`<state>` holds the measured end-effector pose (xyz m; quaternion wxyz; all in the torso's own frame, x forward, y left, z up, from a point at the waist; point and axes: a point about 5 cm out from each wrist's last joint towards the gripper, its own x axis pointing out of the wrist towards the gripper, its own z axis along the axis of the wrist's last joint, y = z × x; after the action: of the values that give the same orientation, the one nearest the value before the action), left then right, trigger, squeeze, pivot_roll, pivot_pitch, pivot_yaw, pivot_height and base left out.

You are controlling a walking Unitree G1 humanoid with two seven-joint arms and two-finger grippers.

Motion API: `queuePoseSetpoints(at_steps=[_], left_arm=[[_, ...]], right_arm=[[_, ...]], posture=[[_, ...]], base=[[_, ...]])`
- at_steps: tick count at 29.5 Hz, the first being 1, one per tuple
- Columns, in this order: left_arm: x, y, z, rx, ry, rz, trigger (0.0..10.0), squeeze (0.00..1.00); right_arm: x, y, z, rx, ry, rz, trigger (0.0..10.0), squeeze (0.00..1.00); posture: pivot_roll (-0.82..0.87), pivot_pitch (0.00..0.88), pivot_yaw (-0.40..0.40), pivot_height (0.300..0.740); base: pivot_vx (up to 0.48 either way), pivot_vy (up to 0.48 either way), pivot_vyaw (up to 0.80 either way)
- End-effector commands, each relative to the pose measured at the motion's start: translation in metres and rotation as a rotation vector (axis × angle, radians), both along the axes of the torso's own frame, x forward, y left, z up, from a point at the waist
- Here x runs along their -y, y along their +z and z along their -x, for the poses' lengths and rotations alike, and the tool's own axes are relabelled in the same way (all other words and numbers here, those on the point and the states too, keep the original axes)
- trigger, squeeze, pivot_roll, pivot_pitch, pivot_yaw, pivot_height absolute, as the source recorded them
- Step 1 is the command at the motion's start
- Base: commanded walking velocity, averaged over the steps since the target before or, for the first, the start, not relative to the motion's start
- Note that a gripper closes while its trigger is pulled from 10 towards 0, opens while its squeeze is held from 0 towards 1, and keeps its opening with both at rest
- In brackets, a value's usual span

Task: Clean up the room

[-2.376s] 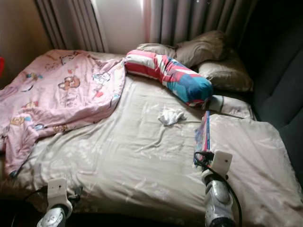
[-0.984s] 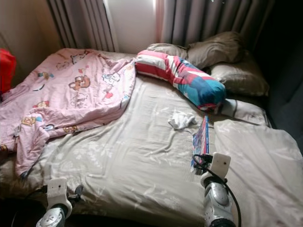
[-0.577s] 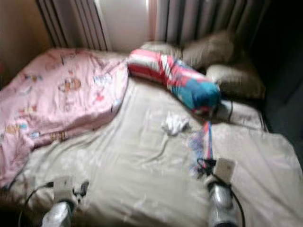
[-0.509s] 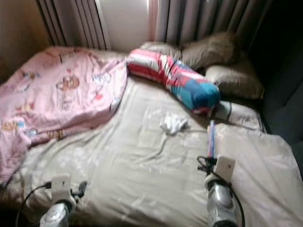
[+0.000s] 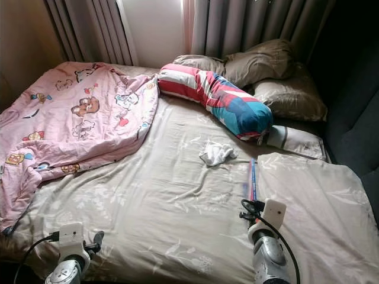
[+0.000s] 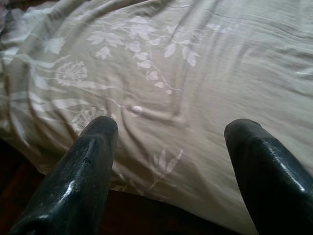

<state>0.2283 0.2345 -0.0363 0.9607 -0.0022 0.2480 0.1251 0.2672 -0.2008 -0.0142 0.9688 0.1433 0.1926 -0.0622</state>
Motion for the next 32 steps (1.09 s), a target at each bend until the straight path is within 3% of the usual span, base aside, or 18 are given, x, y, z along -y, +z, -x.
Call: queuePoseSetpoints(at_steps=[1,11,22,32], left_arm=[[-0.001,-0.003,0.003,-0.025,-0.015,-0.003,10.0,0.00],[-0.005,-0.004,0.006,-0.037,-0.020,-0.015,10.0,0.00],[-0.004,-0.003,0.004,-0.038,-0.043,-0.022,10.0,0.00],[-0.008,-0.003,0.007,-0.043,-0.059,-0.039,10.0,0.00]], right_arm=[[-0.004,0.002,-0.003,0.011,0.031,-0.002,10.0,0.00],[-0.004,0.010,-0.007,0.076,0.037,0.066,10.0,0.00],[-0.012,0.012,-0.011,0.082,0.080,0.051,10.0,0.00],[-0.021,0.015,-0.016,0.103,0.102,-0.018,10.0,0.00]], posture=[[0.02,0.064,-0.020,0.731],[0.02,0.072,-0.008,0.731],[0.02,0.071,0.003,0.662],[0.03,0.074,0.014,0.657]], base=[[0.000,0.000,0.00],[0.000,0.000,0.00],[0.000,0.000,0.00],[0.000,0.000,0.00]])
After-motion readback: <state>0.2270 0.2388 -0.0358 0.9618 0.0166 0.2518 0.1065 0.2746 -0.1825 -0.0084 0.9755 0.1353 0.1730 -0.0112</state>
